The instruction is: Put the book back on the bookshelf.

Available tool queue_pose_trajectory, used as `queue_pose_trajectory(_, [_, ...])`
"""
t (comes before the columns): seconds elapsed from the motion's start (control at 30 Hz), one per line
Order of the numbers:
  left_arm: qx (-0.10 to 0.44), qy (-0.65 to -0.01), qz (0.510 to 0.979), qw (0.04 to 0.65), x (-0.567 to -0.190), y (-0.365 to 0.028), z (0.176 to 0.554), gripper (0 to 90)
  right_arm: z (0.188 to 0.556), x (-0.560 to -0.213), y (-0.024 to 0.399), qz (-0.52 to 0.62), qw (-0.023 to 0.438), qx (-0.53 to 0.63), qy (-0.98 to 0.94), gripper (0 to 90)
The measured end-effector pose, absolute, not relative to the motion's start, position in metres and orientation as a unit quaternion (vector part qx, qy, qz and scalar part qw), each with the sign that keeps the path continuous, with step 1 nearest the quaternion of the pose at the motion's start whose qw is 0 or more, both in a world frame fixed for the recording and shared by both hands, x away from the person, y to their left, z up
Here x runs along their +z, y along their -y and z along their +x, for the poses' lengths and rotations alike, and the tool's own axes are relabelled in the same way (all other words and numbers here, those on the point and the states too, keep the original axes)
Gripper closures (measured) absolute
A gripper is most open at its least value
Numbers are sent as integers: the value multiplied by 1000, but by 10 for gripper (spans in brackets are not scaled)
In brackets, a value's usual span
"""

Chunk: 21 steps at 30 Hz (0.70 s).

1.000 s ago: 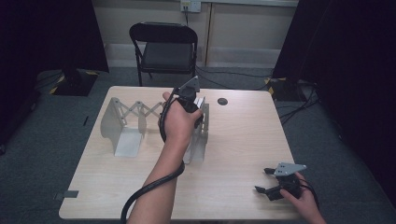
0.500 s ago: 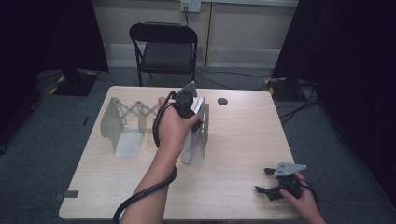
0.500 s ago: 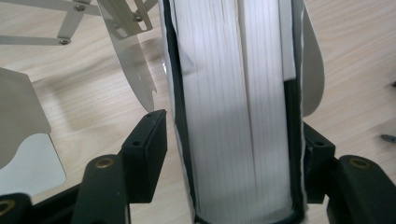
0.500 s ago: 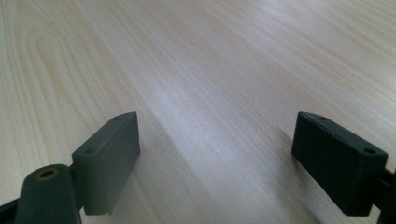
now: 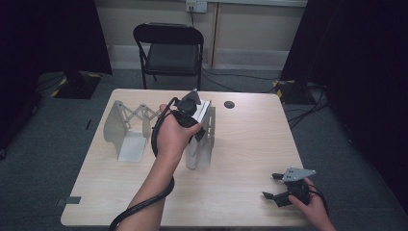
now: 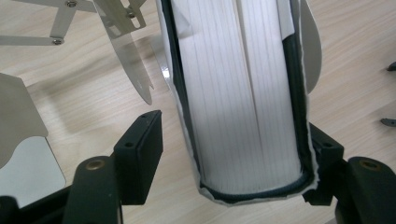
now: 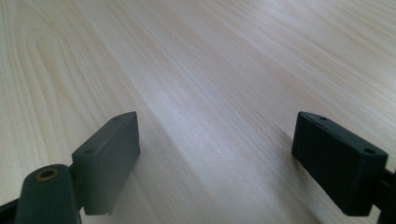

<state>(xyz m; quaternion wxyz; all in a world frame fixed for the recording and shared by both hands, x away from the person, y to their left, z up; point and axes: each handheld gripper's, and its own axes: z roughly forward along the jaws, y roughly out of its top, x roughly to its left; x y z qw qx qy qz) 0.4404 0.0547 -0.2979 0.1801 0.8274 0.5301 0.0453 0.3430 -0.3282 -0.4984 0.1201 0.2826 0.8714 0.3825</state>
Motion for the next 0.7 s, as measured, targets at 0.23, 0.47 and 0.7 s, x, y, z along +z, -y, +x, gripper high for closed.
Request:
queue_pose_trajectory(0.23, [43,-518,833,190,-300,-59,438,320,343,-498,328,283,120,383,-871,146])
queue_pose_trajectory(0.47, [40,-512,835,198,-301,-61,433,330,343,-498,328,283,120,383,-871,146])
queue_pose_trajectory(0.7, [45,-505,839,198,-302,-61,430,295,343,-498,328,283,120,383,-871,146])
